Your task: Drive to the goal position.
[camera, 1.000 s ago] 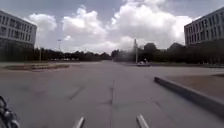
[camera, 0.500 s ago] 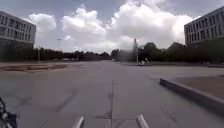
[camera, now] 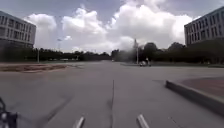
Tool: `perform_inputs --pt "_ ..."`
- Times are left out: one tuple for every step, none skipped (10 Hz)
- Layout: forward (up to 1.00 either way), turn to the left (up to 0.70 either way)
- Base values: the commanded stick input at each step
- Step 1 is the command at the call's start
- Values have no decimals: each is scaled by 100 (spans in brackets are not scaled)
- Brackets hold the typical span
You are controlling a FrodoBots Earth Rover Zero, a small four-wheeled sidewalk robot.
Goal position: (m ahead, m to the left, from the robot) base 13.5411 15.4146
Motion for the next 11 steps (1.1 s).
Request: perform_inputs --pt "70 0" --pt "70 0" --pt "70 0" --pt "70 0" --pt "70 0" --pt "70 0" --pt "70 0" --pt "70 0" --pt "70 0" --pt "70 0" --pt "70 0"
